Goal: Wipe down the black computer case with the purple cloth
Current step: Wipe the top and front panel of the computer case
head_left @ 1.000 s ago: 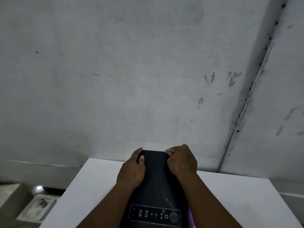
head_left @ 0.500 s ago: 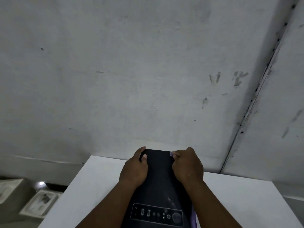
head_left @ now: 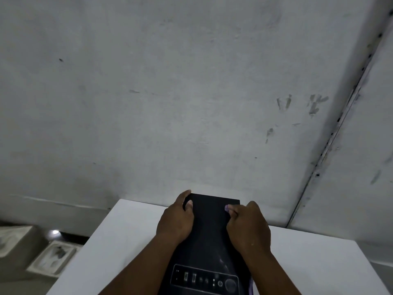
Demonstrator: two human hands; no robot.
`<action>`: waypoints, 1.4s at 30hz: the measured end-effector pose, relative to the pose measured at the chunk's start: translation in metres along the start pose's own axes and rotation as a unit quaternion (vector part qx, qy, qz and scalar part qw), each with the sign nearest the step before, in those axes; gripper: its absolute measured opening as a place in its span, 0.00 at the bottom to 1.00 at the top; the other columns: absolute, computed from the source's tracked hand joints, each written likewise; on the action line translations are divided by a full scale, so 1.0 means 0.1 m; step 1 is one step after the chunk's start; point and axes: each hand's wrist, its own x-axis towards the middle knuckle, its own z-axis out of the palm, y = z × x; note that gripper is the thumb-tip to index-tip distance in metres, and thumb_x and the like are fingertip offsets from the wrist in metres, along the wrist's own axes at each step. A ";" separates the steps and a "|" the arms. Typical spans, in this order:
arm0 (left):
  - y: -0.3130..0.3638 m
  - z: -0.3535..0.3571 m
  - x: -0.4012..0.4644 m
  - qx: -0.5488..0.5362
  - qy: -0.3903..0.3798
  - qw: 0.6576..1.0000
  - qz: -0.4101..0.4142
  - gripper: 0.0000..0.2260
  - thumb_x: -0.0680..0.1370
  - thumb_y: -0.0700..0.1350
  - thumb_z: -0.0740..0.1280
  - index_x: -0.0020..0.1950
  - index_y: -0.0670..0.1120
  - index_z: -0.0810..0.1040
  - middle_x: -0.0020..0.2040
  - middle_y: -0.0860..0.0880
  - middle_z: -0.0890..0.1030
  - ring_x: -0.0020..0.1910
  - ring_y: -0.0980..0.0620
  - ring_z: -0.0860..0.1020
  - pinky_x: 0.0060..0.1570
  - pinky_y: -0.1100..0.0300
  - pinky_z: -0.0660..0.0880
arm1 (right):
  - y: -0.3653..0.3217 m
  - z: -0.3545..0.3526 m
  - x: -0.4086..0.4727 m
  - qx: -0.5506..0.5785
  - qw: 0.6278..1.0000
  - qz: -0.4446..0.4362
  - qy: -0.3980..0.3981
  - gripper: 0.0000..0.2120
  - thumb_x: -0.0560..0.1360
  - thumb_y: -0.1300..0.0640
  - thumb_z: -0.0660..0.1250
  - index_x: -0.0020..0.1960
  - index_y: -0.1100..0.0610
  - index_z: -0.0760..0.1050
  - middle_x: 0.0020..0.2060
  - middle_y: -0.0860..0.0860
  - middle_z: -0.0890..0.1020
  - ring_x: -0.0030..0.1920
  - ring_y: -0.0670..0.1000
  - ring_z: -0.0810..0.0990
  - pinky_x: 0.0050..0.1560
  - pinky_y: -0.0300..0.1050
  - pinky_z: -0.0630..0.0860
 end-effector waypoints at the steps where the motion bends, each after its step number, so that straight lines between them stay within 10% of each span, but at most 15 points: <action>1: 0.00 0.00 0.00 0.000 0.000 1.000 0.000 0.19 0.87 0.55 0.54 0.78 0.63 0.64 0.71 0.51 0.77 0.69 0.48 0.76 0.68 0.54 0.72 | 0.00 -0.01 0.00 -0.001 1.000 -0.003 0.000 0.13 0.85 0.48 0.59 0.58 0.39 0.83 0.50 0.45 0.73 0.51 0.51 0.82 0.48 0.44 0.74; 42: -0.01 0.02 0.00 0.003 0.004 1.000 0.005 0.19 0.87 0.54 0.55 0.78 0.62 0.66 0.72 0.49 0.77 0.69 0.47 0.76 0.65 0.54 0.71 | -0.03 0.00 0.02 0.055 0.998 0.018 0.004 0.11 0.81 0.55 0.64 0.52 0.43 0.84 0.53 0.43 0.77 0.54 0.49 0.82 0.54 0.46 0.78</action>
